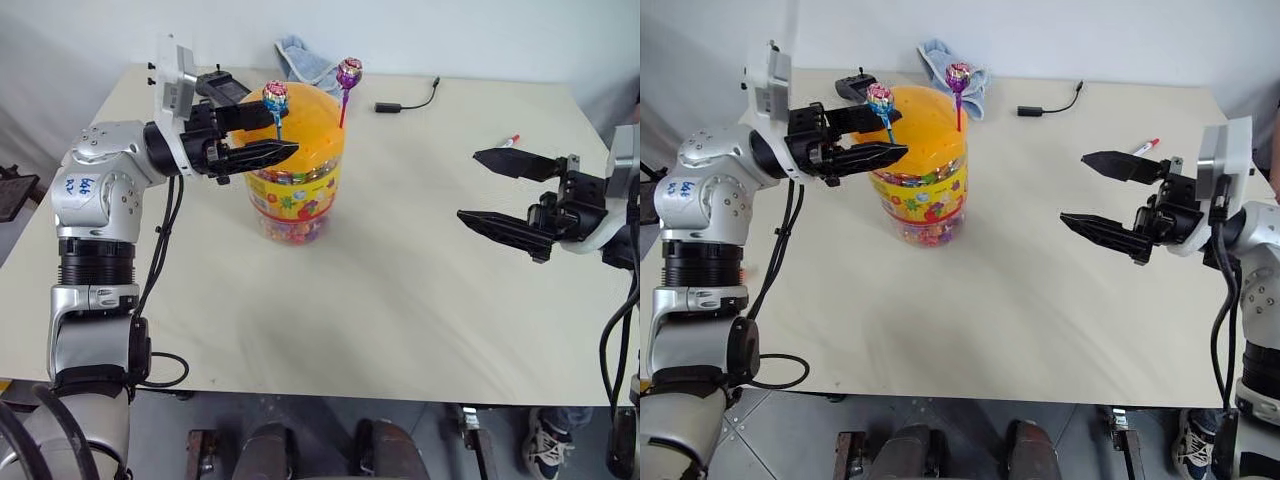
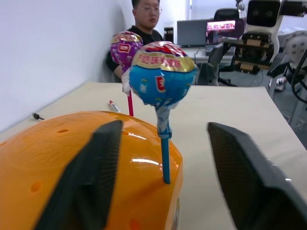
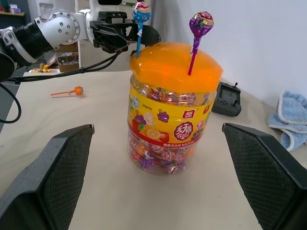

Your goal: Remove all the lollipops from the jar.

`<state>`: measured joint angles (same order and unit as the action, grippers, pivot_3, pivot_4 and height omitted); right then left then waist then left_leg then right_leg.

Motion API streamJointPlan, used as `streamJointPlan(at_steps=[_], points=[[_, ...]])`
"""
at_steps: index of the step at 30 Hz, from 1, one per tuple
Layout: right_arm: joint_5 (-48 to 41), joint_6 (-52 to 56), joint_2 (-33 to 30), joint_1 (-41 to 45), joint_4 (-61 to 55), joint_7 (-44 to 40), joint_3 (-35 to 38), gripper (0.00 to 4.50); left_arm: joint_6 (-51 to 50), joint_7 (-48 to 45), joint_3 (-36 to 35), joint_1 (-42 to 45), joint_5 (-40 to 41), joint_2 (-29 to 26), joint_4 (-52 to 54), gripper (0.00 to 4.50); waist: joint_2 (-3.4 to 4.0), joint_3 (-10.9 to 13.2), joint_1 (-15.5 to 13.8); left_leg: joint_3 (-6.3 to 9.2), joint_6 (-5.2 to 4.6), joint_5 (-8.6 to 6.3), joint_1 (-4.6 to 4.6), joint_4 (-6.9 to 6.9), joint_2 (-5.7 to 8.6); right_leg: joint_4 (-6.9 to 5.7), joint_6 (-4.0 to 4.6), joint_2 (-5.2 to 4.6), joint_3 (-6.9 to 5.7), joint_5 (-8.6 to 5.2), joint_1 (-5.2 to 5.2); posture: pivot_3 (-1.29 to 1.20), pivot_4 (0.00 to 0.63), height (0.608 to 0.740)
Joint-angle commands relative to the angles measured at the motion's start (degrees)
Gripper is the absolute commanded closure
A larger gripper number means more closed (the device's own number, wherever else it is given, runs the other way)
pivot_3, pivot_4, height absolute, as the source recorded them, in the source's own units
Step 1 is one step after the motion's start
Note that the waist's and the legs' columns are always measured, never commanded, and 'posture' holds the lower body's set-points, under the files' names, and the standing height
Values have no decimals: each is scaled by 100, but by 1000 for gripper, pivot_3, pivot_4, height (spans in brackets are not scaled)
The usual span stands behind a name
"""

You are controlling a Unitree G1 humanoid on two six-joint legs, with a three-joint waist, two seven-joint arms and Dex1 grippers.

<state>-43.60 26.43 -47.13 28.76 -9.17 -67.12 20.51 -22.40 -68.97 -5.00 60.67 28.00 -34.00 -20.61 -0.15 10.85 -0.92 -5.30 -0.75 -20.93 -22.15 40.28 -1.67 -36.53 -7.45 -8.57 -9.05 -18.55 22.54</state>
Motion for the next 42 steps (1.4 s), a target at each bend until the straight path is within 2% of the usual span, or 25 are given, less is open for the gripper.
streamJointPlan(at_steps=[1,6,7,15,21,25,28,33,37,42], points=[[-150,-20,-149,-85,-262,95,284,0,58,-67,54,188,-58,35,-77,2789,0,0,-11,0,0,0,0,1,0,0,0,0,0,0,0,0,150,740],[-172,-54,-164,-111,-261,139,302,0,136,-49,-13,397,-52,96,-189,4399,0,0,-36,0,0,0,-2,3,-1,0,0,0,0,0,0,0,150,740],[-172,-62,-167,-110,-253,135,303,0,130,-28,-27,445,-51,104,-201,4453,0,0,-38,0,-1,-1,-3,5,0,0,0,0,0,0,0,0,150,740],[-106,-146,-166,64,-56,48,205,0,-134,516,-373,1005,23,-47,-102,4453,0,0,-30,3,-4,-2,-8,14,-1,0,0,0,-1,0,0,0,150,740],[-91,-140,-177,152,38,-39,160,0,-1038,1417,-405,1080,-299,-656,68,4453,0,0,10,3,-4,-2,-5,10,-3,-3,0,1,-1,0,1,0,150,740],[-52,-149,-172,238,158,-144,66,0,-2446,2362,-451,955,-628,-1351,186,4453,0,0,69,5,-4,-2,-5,8,-3,-3,0,1,0,0,2,0,150,740],[-25,-169,-147,391,301,-249,-56,0,-3606,2755,-262,305,-888,-2032,803,4453,0,0,113,7,-4,-2,-2,1,-3,-7,0,1,1,0,2,0,150,740],[-62,-185,-156,539,452,-454,-154,0,-4732,3169,-508,-976,-872,-2431,1742,4453,0,0,92,9,-3,-2,2,-6,-5,-10,0,1,4,0,3,0,150,740],[-237,-88,-189,603,420,-690,-157,0,-5649,3296,-598,-2013,-734,-2556,2496,4453,-1,1,79,14,-5,-3,-3,-1,-3,-10,0,0,8,0,3,0,150,740],[-526,268,-360,194,-120,-1059,-225,0,-6535,3516,-609,-2415,-596,-2427,2986,4453,-3,1,5,13,-4,-3,-5,0,-3,-9,0,1,11,0,2,0,150,740]])
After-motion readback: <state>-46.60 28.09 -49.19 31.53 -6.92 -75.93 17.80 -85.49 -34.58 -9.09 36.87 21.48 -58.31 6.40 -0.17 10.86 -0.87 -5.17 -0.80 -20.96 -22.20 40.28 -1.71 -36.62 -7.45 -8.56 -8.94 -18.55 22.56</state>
